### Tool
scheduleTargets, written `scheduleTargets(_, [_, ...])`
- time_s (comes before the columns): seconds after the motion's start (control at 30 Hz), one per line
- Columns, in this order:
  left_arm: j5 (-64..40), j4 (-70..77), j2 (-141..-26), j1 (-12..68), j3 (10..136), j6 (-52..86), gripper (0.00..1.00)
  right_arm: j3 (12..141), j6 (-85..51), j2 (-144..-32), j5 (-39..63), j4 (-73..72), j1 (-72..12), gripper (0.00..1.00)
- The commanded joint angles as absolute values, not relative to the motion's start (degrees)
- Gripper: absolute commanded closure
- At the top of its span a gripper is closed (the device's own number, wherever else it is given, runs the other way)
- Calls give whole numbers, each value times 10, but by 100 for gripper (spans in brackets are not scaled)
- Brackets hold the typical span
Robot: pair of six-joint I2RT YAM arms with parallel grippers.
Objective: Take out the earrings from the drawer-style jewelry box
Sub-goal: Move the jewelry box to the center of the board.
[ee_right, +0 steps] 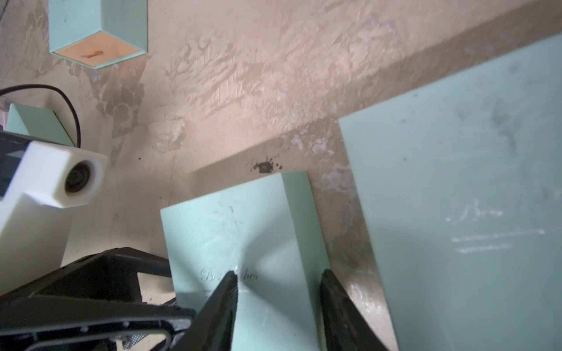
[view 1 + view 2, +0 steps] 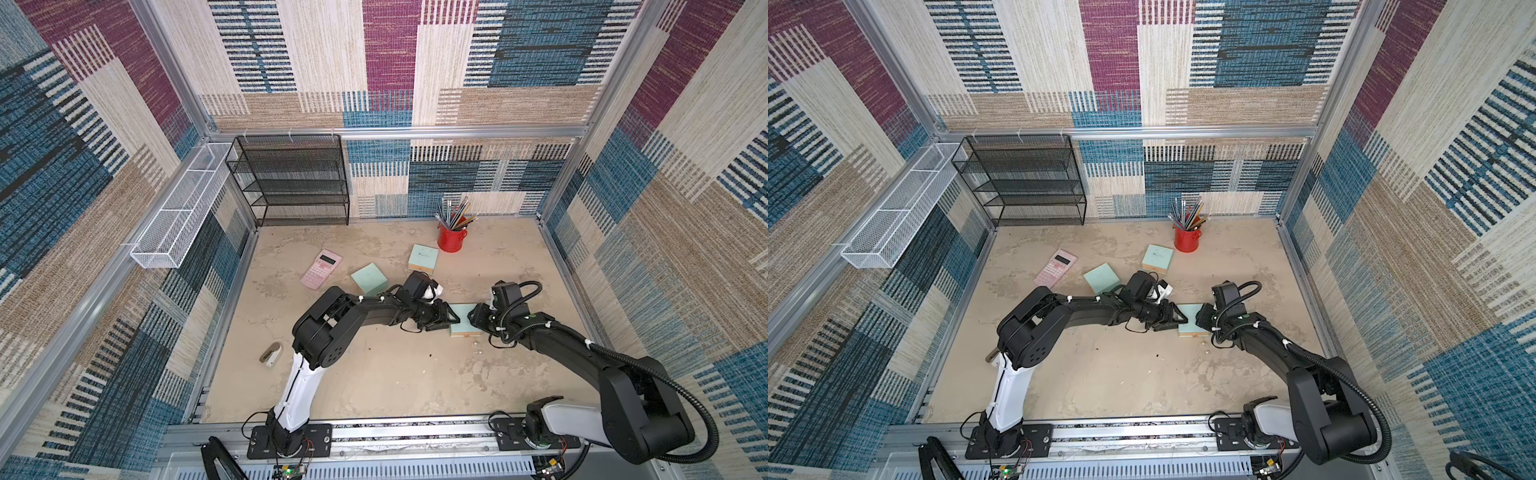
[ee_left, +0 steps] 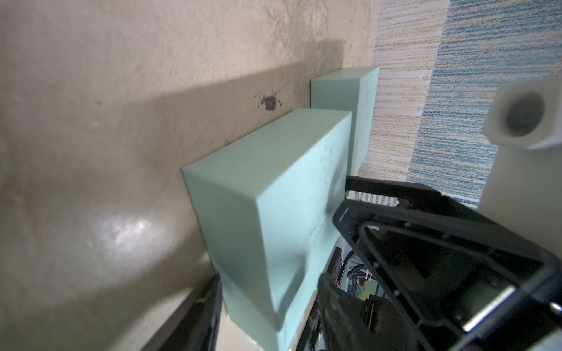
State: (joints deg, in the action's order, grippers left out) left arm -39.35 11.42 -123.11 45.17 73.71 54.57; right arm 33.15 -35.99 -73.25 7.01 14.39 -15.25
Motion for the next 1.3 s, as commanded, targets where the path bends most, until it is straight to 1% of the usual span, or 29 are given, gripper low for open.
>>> scheduleTargets(0.0, [-411, 149, -1229, 453, 736, 557, 48, 335, -360, -734, 81, 132, -152, 52])
scheduleTargets(0.1, [-409, 149, -1226, 454, 732, 558, 48, 337, -360, -734, 77, 134, -151, 50])
scheduleTargets(0.83, [-392, 140, -1187, 448, 698, 553, 48, 359, -357, -714, 50, 162, -151, 48])
scheduleTargets(0.97, [-373, 87, -1144, 448, 695, 520, 48, 393, -341, -702, 44, 192, -150, 48])
scheduleTargets(1.1, [-336, 11, -1070, 447, 684, 476, 48, 423, -327, -672, 43, 202, -150, 46])
scheduleTargets(1.2, [-295, -41, -1013, 433, 682, 445, 47, 437, -323, -662, 73, 176, -150, 43])
scheduleTargets(1.27, [-275, -66, -980, 415, 686, 430, 47, 442, -323, -671, 97, 148, -151, 36])
